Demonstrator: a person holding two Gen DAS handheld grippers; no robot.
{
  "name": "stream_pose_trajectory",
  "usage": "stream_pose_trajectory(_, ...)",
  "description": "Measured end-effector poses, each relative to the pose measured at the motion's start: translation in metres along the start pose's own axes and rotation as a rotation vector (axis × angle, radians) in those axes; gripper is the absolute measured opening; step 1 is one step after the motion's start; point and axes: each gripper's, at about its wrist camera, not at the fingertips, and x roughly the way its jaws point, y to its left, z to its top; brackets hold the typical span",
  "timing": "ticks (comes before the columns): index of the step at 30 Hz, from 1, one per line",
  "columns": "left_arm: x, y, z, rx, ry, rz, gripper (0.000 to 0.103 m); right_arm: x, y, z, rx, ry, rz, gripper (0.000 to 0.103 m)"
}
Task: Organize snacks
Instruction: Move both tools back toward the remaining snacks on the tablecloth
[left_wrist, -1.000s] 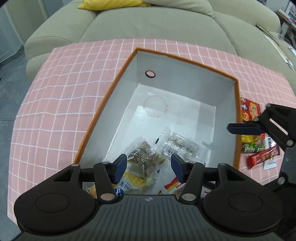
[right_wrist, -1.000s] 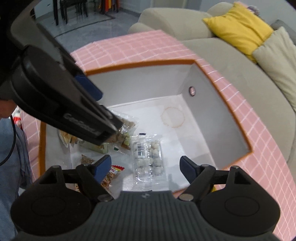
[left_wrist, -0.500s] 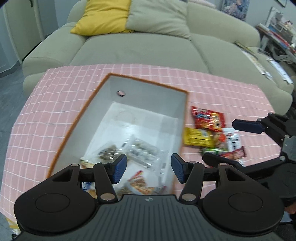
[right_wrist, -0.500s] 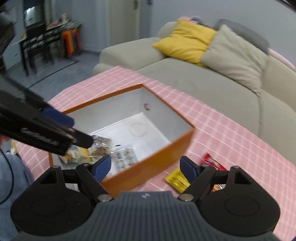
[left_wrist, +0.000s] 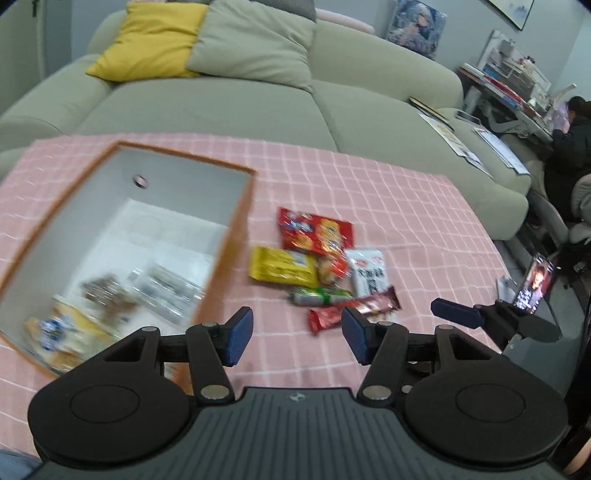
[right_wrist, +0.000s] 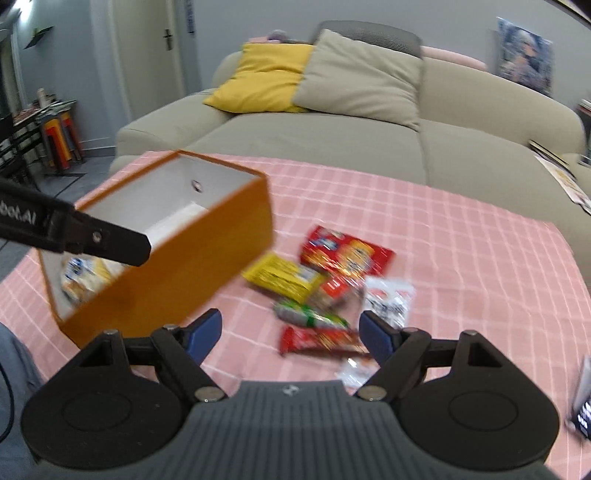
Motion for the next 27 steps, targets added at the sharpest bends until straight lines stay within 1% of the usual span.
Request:
stream_pose_trajectory(5, 0.033, -0.017, -0.019, 0.014, 0.019, -0.004, 0.065, 0.013, -0.020, -0.024, 0.059, 0.033, -0.038, 0.079)
stream_pose_trajectory(8, 0.048, -0.020, -0.027, 0.017, 0.037, 0.001, 0.065, 0.019, -0.024, -0.033, 0.056, 0.041, -0.061, 0.079)
stream_pose_trajectory(10, 0.056, -0.019, -0.028, 0.015, 0.040, 0.008, 0.065, 0.024, -0.027, -0.033, 0.054, 0.040, -0.070, 0.079)
stream_pose_trajectory(13, 0.068, -0.018, -0.026, 0.041, 0.047, 0.023, 0.065, 0.033, -0.030, -0.031, 0.043, 0.042, -0.071, 0.079)
stream_pose_trajectory(15, 0.076, -0.018, -0.024, 0.055, 0.056, 0.014, 0.065, 0.039, -0.033, -0.029, 0.034, 0.048, -0.085, 0.078)
stream_pose_trajectory(19, 0.094, -0.023, -0.020, 0.137, 0.072, -0.018, 0.065, 0.053, -0.044, -0.030, 0.026, 0.076, -0.091, 0.077)
stream_pose_trajectory(22, 0.109, -0.030, -0.019, 0.220, 0.076, -0.036, 0.065, 0.062, -0.052, -0.031, 0.007, 0.095, -0.100, 0.072)
stream_pose_trajectory(24, 0.115, -0.033, -0.016, 0.252, 0.076, -0.036, 0.065, 0.065, -0.056, -0.030, 0.001, 0.099, -0.104, 0.069)
stream_pose_trajectory(27, 0.125, -0.037, -0.009, 0.304, 0.068, -0.036, 0.065, 0.068, -0.059, -0.027, -0.009, 0.090, -0.075, 0.068)
